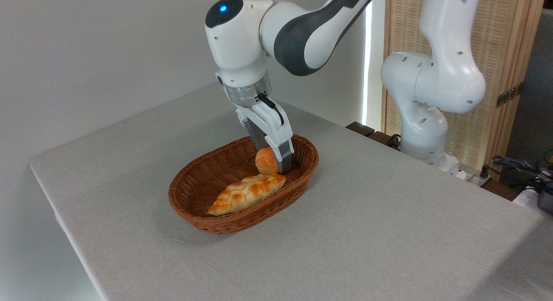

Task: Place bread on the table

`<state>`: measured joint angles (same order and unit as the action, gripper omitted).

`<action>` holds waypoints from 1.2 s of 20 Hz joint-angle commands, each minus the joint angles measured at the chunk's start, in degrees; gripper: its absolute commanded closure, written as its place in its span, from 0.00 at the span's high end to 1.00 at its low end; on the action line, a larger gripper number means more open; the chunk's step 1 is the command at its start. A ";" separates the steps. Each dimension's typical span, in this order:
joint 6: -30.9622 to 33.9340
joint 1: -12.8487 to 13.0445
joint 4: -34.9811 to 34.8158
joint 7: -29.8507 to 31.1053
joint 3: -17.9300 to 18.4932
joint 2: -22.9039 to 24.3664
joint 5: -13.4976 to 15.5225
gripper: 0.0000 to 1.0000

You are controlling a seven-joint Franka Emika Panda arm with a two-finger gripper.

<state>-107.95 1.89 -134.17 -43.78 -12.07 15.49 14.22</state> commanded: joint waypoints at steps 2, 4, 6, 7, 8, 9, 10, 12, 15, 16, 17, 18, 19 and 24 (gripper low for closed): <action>-2.88 0.40 -2.06 -0.08 -0.85 0.24 0.19 0.92; -2.88 0.40 -2.06 -0.17 -0.85 0.24 -1.20 0.81; -2.88 0.40 -2.06 -0.26 -0.85 0.24 -2.88 0.75; -2.88 0.40 -2.06 -0.26 -0.85 0.24 -3.06 0.69; -2.88 0.40 -2.06 -0.34 -0.85 0.24 -3.15 0.66; -2.79 0.40 -2.06 -1.04 -0.85 0.24 -3.06 0.64; -2.70 0.40 -2.06 -1.57 -0.85 0.24 -3.06 0.61; -2.35 0.31 -1.97 -3.06 -0.85 0.24 -3.15 0.52; -2.26 0.22 -1.97 -3.86 -0.76 0.24 -3.23 0.37; -2.17 0.22 -1.97 -3.95 -0.76 0.24 -3.50 0.35; -2.17 0.22 -1.97 -3.95 -0.76 0.24 -4.46 0.32; -2.17 0.22 -1.97 -3.86 -0.76 0.24 -4.99 0.31; -2.09 0.22 -1.89 -3.86 -0.76 0.24 -5.78 0.31; -1.82 0.22 -1.53 -3.95 -0.23 0.33 -5.96 0.30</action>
<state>-109.59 2.00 -135.32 -46.97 -13.24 15.63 9.87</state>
